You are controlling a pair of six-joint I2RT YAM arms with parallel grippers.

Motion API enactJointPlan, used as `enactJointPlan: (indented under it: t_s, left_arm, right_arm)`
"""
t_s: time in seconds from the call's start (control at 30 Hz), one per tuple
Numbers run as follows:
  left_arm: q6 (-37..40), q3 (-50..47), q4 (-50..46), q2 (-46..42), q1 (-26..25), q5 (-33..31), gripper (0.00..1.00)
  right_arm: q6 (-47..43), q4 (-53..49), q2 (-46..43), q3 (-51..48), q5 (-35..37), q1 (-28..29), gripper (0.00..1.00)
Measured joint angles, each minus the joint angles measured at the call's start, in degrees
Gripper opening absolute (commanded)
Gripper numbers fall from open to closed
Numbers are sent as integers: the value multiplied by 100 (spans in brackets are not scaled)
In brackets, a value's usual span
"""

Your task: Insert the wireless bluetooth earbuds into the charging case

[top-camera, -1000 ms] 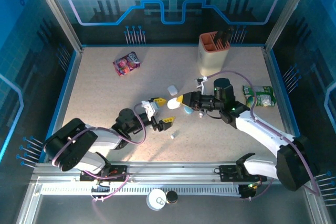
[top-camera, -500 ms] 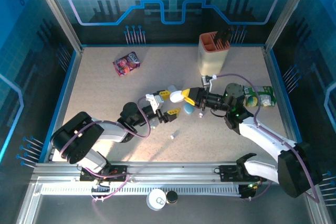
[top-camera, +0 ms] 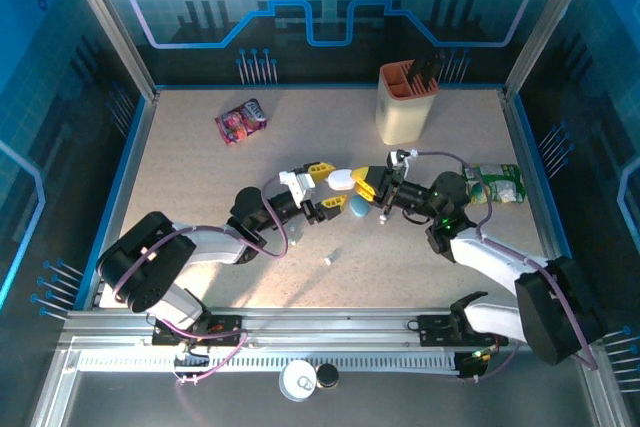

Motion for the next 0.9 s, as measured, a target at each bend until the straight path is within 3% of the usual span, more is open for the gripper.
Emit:
enactJointPlan:
  t_s: [0.17,0.5,0.7,0.9]
  left_arm:
    - [0,118,0,4,0,138,63]
    - [-116,267,13,153,0,323,45]
    - [-201,267,9,190,7,348,42]
    - [-275,275,13,201,11,413,50]
  right_arm:
    - [236,295,144,-28,48,0,19]
    - [345,533,197,-63,44,0,19]
    - [345,595,256,-83,2,-37,19]
    - [341,623,273,-87,-44,-48,19]
